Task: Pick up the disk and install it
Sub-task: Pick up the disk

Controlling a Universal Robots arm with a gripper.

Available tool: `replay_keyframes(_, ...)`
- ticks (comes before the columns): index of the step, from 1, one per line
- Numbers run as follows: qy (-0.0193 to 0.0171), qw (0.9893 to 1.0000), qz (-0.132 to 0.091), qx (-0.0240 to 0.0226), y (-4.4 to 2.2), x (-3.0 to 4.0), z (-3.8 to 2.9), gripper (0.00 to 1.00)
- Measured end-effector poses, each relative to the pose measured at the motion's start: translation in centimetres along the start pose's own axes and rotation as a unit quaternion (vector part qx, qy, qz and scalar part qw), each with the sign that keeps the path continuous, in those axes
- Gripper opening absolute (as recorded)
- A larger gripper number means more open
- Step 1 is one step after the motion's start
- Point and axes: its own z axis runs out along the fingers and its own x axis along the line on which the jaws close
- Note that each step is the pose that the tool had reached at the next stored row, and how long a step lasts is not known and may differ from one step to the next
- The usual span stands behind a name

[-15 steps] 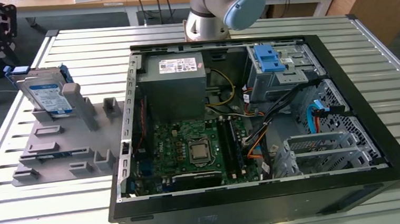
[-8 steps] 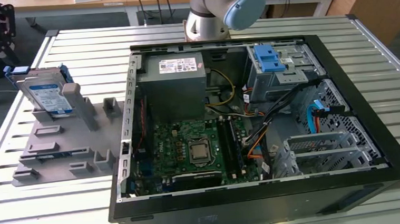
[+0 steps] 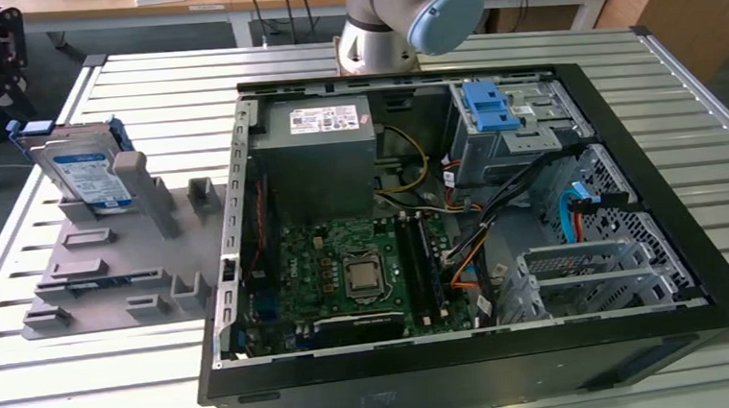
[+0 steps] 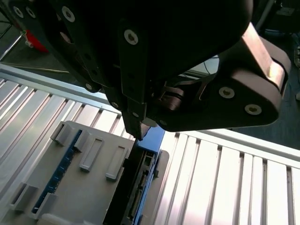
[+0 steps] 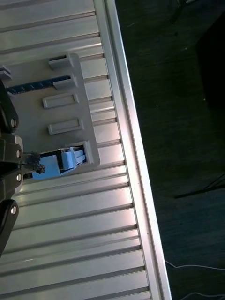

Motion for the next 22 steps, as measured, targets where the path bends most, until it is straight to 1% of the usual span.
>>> replay_keyframes(3,0.0001,0.9999,-0.017,-0.0002,0.00,0.00,0.02,0.11)
replay_keyframes(7,0.0001,0.9992,-0.039,-0.0004,0.01,0.03,0.09,0.11)
replay_keyframes(13,0.0002,0.9991,-0.042,-0.0002,0.10,0.08,0.17,0.11)
replay_keyframes(15,0.0002,0.9991,-0.042,-0.0001,0.11,0.08,0.17,0.23)
replay_keyframes(16,0.0001,0.9991,-0.042,-0.0001,0.11,0.08,0.18,0.23)
replay_keyframes(17,0.0001,0.9991,-0.042,0.0000,0.11,0.08,0.22,0.29)
replay_keyframes(18,0.0001,0.9991,-0.041,0.0000,0.11,0.08,0.30,0.29)
replay_keyframes(21,0.0001,0.9991,-0.042,0.0000,0.11,0.09,0.74,0.47)
replay_keyframes(22,0.0002,0.9991,-0.042,-0.0001,0.13,0.10,0.91,0.47)
